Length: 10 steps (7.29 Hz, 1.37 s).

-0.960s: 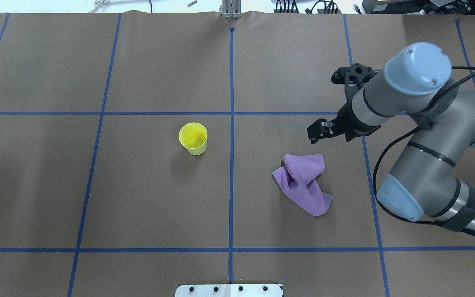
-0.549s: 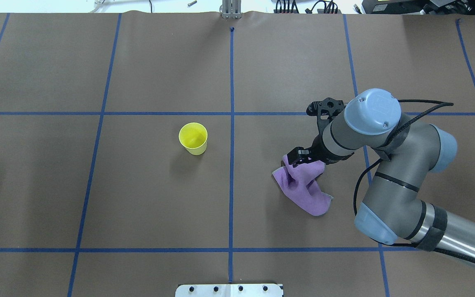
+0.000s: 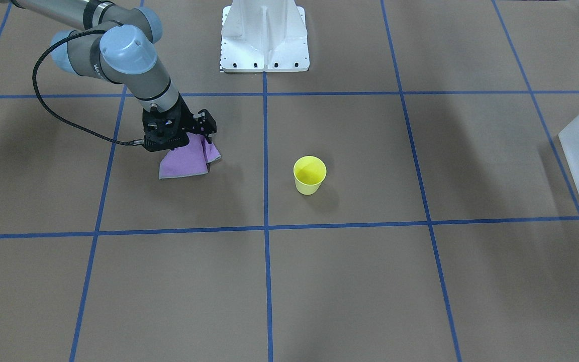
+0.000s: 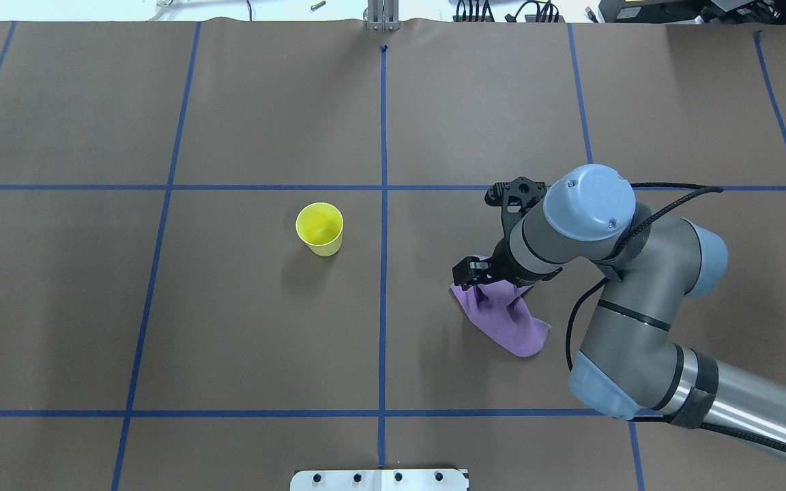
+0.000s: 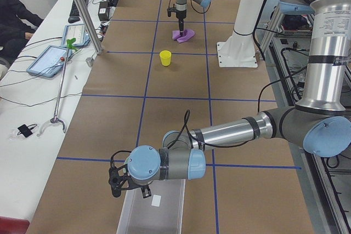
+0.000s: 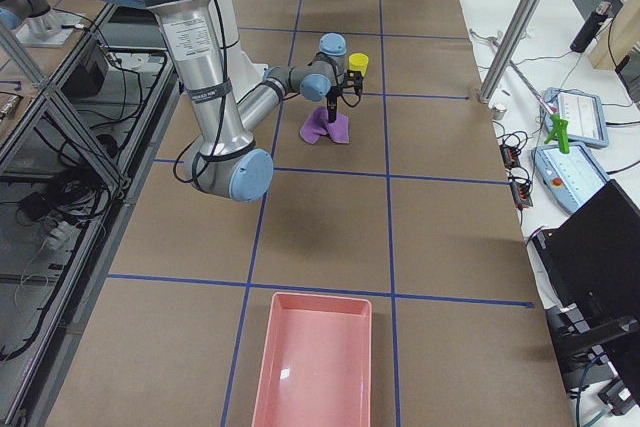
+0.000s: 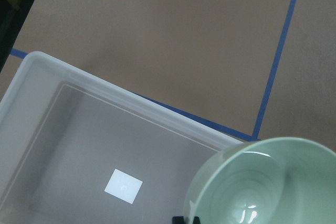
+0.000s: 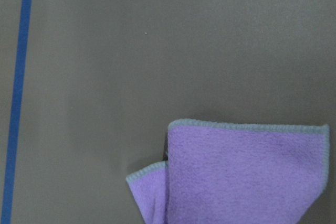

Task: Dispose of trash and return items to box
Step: 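Lift the purple cloth with the right gripper and carry it toward the pink bin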

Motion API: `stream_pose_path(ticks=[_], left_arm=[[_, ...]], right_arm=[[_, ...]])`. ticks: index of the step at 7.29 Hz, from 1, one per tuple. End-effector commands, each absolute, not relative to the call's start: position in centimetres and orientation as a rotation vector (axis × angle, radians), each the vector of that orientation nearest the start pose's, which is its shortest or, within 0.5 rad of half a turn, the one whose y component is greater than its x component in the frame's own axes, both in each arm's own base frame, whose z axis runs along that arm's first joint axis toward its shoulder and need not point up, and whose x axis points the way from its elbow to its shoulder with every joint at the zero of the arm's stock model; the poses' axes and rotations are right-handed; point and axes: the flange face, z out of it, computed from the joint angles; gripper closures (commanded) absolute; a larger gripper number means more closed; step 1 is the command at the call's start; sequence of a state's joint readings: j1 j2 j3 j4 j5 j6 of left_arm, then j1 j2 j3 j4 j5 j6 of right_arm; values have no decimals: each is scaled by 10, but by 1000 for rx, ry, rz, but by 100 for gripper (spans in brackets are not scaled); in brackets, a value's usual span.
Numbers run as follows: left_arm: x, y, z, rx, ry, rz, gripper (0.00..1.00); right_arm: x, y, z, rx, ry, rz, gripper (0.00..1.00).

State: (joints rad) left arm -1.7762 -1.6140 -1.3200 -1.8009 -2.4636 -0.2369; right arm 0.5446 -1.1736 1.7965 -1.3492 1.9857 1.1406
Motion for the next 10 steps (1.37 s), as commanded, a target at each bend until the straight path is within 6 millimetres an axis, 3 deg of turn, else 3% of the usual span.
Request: stream_pose_path(ticks=[1, 2, 3, 6, 10], left_arm=[[-156, -480, 738, -10, 898, -408, 100], [-158, -476, 744, -15, 864, -413, 100], [-159, -474, 750, -21, 830, -417, 100], [-150, -455, 782, -48, 828, -417, 100], [-92, -457, 792, -76, 829, -335, 100]], right_arm=[[-479, -393, 314, 25, -910, -59, 91], [-476, -392, 312, 29, -915, -59, 100], [-471, -390, 304, 38, -927, -62, 100], [-424, -372, 250, 13, -885, -39, 100], [-368, -399, 228, -3, -966, 10, 100]])
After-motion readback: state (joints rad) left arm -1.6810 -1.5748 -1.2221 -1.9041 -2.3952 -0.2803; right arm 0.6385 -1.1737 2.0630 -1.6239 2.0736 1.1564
